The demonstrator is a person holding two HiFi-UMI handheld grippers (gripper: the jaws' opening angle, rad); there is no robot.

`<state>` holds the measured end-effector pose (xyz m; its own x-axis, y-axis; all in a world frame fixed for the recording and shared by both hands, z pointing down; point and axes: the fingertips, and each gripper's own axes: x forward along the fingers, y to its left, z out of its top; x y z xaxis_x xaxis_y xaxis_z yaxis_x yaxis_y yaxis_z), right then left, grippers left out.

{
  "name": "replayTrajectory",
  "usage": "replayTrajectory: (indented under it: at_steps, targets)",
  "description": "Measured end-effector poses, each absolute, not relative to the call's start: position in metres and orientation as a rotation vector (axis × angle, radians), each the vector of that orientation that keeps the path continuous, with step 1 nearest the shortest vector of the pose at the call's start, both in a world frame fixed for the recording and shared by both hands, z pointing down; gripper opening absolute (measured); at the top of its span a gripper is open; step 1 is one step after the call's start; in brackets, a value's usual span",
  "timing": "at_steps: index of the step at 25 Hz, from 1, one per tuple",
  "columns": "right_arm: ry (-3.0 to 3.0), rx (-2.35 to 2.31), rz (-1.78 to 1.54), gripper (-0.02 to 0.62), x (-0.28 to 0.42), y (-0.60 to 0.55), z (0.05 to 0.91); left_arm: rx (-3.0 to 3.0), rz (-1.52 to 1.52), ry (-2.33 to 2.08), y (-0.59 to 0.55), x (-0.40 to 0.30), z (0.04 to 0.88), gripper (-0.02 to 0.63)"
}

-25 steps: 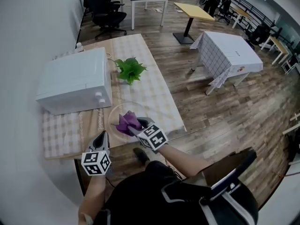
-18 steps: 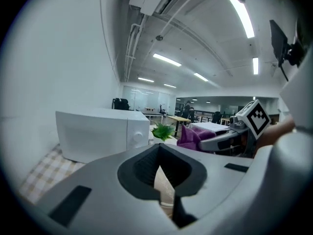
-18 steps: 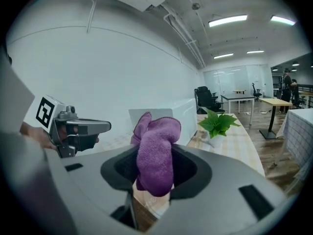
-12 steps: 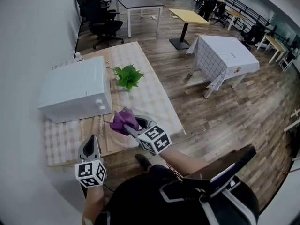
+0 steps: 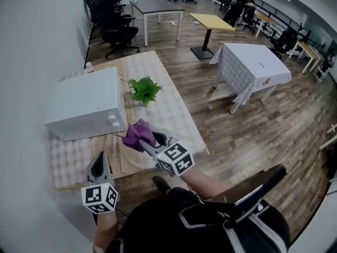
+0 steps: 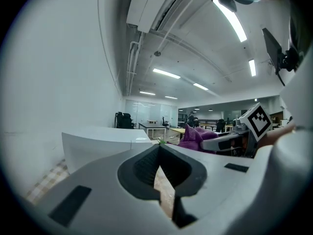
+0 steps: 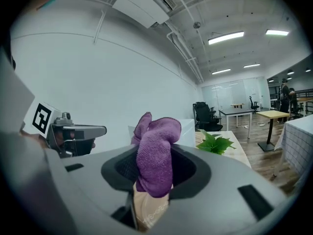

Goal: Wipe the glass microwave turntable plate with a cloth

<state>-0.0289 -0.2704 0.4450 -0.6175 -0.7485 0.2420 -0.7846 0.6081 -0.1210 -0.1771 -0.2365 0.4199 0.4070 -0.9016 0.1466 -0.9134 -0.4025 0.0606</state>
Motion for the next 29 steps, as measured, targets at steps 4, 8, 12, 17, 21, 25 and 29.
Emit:
replayTrajectory:
  at_steps: [4, 8, 12, 17, 21, 25, 29]
  targets:
    - [-2.654, 1.289, 0.295, 0.144, -0.0297, -0.2718, 0.4418, 2.53, 0.113, -1.641, -0.2386, -0.1792, 0.4141, 0.002]
    - [-2.661, 1.287, 0.286, 0.141, -0.0324, -0.272, 0.4379, 2.533, 0.11, -1.636, -0.2391, -0.1797, 0.413, 0.003]
    - [-2.66, 1.297, 0.286, 0.141, -0.0321, -0.2736, 0.436, 2.535, 0.114, -1.625, -0.2396, -0.178, 0.4156, 0.003]
    - [-2.651, 1.309, 0.29, 0.141, -0.0309, -0.2764, 0.4372, 2.542, 0.116, -1.622, -0.2418, -0.1768, 0.4174, 0.003]
    - [-2.636, 1.318, 0.291, 0.141, -0.0306, -0.2783, 0.4398, 2.554, 0.108, -1.617, -0.2418, -0.1766, 0.4171, 0.003]
    - [-2.633, 1.325, 0.289, 0.141, -0.0292, -0.2777, 0.4391, 2.584, 0.115, -1.604, -0.2393, -0.1728, 0.4153, 0.002]
    - [-2.634, 1.326, 0.29, 0.141, -0.0304, -0.2774, 0.4387, 2.578, 0.119, -1.614, -0.2385, -0.1748, 0.414, 0.003]
